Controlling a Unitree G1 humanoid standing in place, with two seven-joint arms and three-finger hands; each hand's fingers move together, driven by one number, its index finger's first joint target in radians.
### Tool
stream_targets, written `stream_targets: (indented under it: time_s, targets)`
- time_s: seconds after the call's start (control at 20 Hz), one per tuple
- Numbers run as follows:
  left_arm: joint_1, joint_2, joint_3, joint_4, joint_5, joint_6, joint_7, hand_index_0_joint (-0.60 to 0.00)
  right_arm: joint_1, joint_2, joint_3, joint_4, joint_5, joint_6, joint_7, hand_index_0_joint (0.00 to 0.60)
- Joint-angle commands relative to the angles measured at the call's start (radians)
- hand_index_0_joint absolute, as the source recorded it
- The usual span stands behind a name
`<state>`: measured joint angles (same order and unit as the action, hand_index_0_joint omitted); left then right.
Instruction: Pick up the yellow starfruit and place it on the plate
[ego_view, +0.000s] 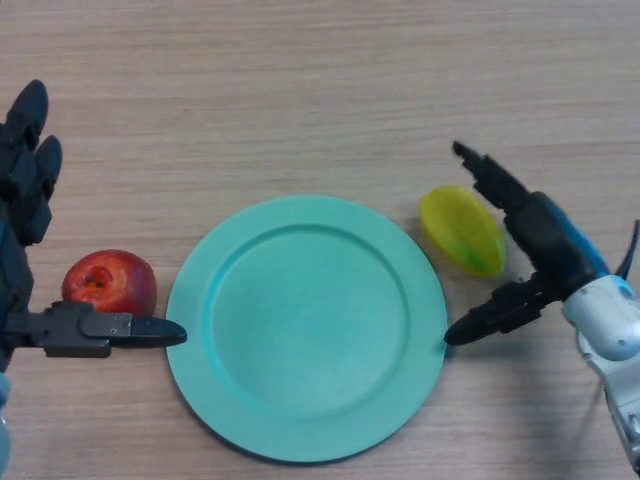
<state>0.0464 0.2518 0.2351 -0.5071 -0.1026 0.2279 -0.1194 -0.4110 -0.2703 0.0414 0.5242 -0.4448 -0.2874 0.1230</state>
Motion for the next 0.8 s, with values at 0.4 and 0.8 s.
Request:
stream_targets:
  time_s: [0.4,0.8]
  targets:
    - [0.006,0.02,0.093,-0.102,-0.026,-0.093,-0.031,0.0,-0.183,-0.033,-0.026,0.217,-0.056,-0.265,-0.149,0.302]
    - [0.007,0.02,0.117,-0.075,-0.031,-0.107,-0.042,0.0,-0.264,-0.049,-0.038,0.362,-0.185,-0.311,-0.324,0.6]
